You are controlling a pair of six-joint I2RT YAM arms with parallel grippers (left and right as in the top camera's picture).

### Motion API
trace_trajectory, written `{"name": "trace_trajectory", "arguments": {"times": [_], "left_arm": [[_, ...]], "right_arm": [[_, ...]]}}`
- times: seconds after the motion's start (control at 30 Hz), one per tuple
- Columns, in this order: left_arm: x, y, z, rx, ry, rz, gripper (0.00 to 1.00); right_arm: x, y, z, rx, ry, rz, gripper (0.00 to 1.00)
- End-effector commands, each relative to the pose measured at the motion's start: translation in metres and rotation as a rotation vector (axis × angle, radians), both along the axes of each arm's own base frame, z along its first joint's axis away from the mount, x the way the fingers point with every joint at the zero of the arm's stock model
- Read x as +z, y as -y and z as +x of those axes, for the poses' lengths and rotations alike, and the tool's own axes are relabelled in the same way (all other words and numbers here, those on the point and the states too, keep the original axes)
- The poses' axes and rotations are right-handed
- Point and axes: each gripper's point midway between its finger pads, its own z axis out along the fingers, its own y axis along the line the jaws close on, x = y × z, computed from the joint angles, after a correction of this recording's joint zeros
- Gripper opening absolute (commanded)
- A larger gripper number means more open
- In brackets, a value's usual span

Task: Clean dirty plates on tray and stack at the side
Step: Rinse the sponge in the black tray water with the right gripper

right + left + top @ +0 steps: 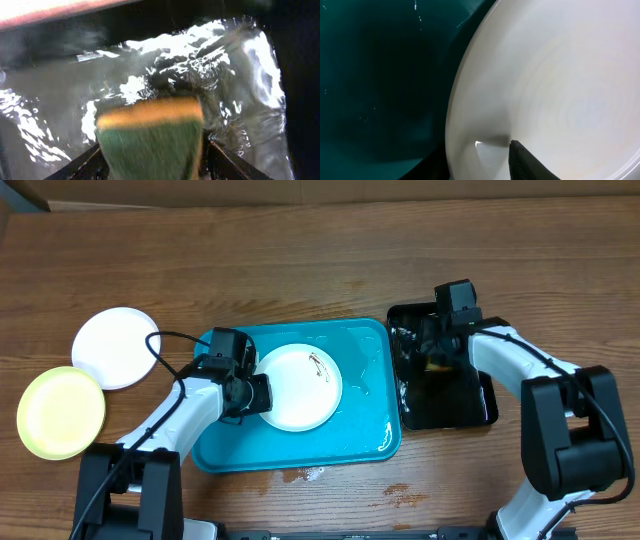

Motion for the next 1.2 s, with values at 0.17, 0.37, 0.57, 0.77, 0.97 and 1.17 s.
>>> {"name": "trace_trajectory", "arguments": {"times": [0.17, 0.37, 0.57, 0.77, 0.97, 1.17], "left_arm": [[-0.026, -0.015, -0.023, 0.006, -0.097, 0.088, 0.29], [-0.025, -0.015, -0.021, 0.005, -0.089, 0.087, 0.04], [-0.024, -0.015, -0.017, -0.071, -0.063, 0.098, 0.13], [-0.023, -0.013, -0.015, -0.066, -0.057, 0.085, 0.31], [-0.023, -0.012, -0.015, -0.053, -0.061, 0.082, 0.3], [-0.023, -0.012, -0.015, -0.053, -0.06, 0.082, 0.3]], "right_arm": [[0.01, 0.003, -0.026, -0.004, -0.121, -0.004, 0.73], [0.006, -0.003, -0.037, 0.009, -0.165, 0.032, 0.41], [0.004, -0.002, -0.049, 0.01, -0.216, 0.03, 0.22], [0.005, -0.002, -0.043, 0.01, -0.189, 0.028, 0.57], [0.009, -0.005, -0.025, 0.01, -0.113, 0.038, 0.57], [0.006, -0.004, -0.028, 0.01, -0.128, 0.035, 0.54]]}}
